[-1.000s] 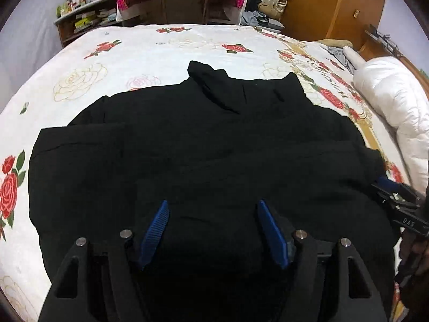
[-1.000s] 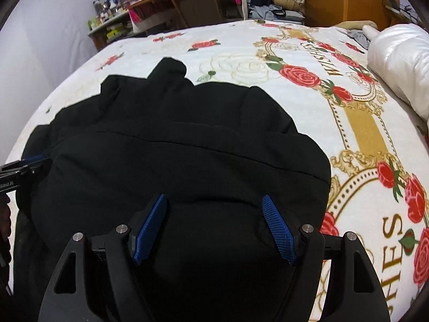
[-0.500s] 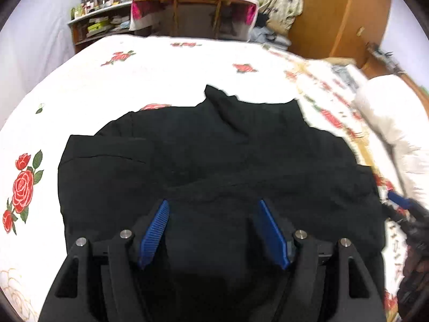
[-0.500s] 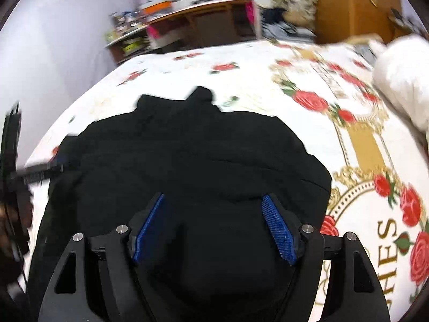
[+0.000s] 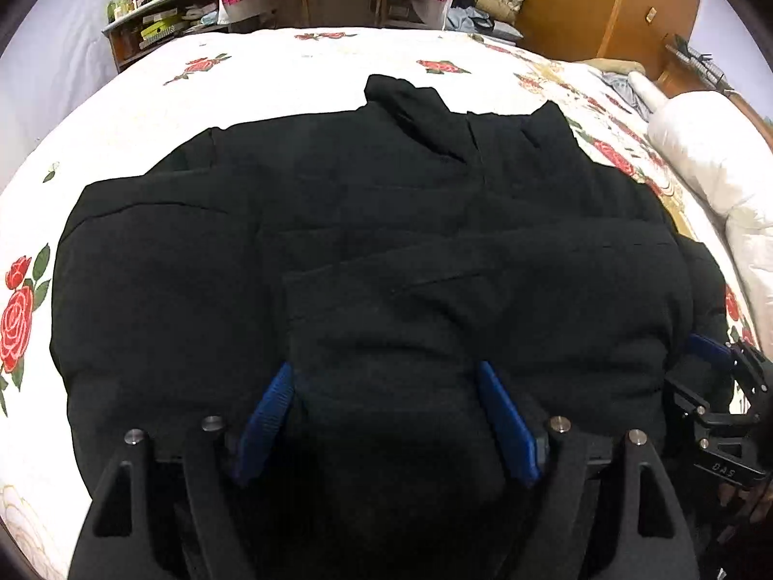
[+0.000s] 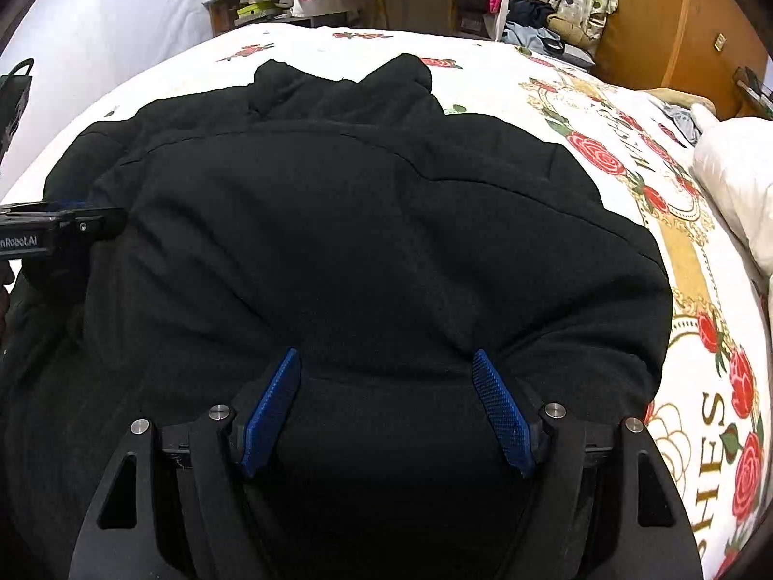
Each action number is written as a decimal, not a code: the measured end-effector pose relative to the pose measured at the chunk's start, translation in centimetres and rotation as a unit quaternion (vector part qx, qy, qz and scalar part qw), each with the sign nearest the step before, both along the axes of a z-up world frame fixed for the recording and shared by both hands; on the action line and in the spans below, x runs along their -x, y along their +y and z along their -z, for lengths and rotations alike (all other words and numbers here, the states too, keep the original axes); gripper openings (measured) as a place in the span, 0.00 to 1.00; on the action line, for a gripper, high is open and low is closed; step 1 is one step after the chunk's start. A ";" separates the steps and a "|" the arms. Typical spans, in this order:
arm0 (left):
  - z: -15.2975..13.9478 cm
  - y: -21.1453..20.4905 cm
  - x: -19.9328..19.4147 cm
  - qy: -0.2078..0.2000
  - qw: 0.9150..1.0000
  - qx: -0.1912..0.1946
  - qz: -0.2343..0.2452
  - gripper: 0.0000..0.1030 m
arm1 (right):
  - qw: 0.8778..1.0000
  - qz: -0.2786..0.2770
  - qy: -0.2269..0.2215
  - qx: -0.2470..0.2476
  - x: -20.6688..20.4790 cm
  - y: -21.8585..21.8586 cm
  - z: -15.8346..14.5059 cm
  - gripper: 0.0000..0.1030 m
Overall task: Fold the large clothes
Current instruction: 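Raise both open grippers back from the folded coat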
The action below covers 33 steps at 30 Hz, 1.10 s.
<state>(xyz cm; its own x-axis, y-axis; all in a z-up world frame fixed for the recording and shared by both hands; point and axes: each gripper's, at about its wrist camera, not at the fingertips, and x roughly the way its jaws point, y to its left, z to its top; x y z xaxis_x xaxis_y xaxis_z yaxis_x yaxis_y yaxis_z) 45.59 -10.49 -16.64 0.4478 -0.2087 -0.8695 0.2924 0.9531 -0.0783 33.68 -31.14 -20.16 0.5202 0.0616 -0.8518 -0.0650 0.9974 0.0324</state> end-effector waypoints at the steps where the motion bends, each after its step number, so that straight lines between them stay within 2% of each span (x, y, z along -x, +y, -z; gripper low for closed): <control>1: -0.1 0.1 -0.2 0.005 1.000 0.000 -0.003 0.79 | 1.000 0.001 0.002 -0.001 0.0 0.0 0.0 0.72; 3: -0.6 0.0 -0.3 0.014 1.000 0.001 -0.004 0.78 | 1.000 0.001 0.012 0.000 -0.3 0.1 -0.2 0.72; 5: -2.1 0.7 0.0 0.015 0.999 0.035 -0.006 0.77 | 1.000 0.004 0.020 0.004 0.0 0.1 -1.8 0.72; 7: -4.5 1.8 1.4 -0.009 0.998 0.058 0.001 0.77 | 1.000 0.007 -0.011 -0.025 1.3 -0.2 -4.4 0.72; 8: -5.6 2.1 2.0 -0.015 0.998 0.061 0.007 0.77 | 0.998 0.015 -0.035 -0.043 2.5 -0.6 -6.5 0.72; 11: -8.4 3.4 4.5 -0.028 0.997 0.062 0.021 0.78 | 0.995 0.037 -0.069 -0.060 5.5 -1.4 -10.5 0.72; 15: -11.3 5.5 8.8 -0.040 0.997 0.059 0.026 0.82 | 0.994 0.047 -0.079 -0.064 9.8 -1.2 -13.7 0.72; 19: -13.0 7.7 12.8 -0.046 0.997 0.053 0.030 0.83 | 0.994 0.045 -0.081 -0.059 14.0 0.0 -15.4 0.72; 23: -13.4 9.2 15.9 -0.054 0.997 0.039 0.031 0.83 | 0.993 0.049 -0.088 -0.061 18.3 0.9 -16.7 0.72; 27: -14.2 10.2 18.5 -0.063 0.997 0.044 0.028 0.83 | 0.993 0.054 -0.093 -0.057 20.2 1.6 -17.5 0.72; 31: -14.8 10.8 21.3 -0.082 0.996 0.028 0.027 0.83 | 0.993 0.059 -0.096 -0.046 22.4 2.2 -18.1 0.72; 33: -14.7 11.2 22.4 -0.078 0.996 0.024 0.022 0.83 | 0.992 0.065 -0.096 -0.046 23.6 2.5 -18.3 0.72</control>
<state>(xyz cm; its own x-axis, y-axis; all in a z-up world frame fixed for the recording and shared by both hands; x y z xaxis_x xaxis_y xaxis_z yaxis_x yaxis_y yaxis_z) 23.23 0.68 -1.91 0.5668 -0.2712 -0.7780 0.3465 0.9352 -0.0735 10.10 -28.60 -1.86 0.6816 0.0548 -0.7297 0.0512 0.9912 0.1223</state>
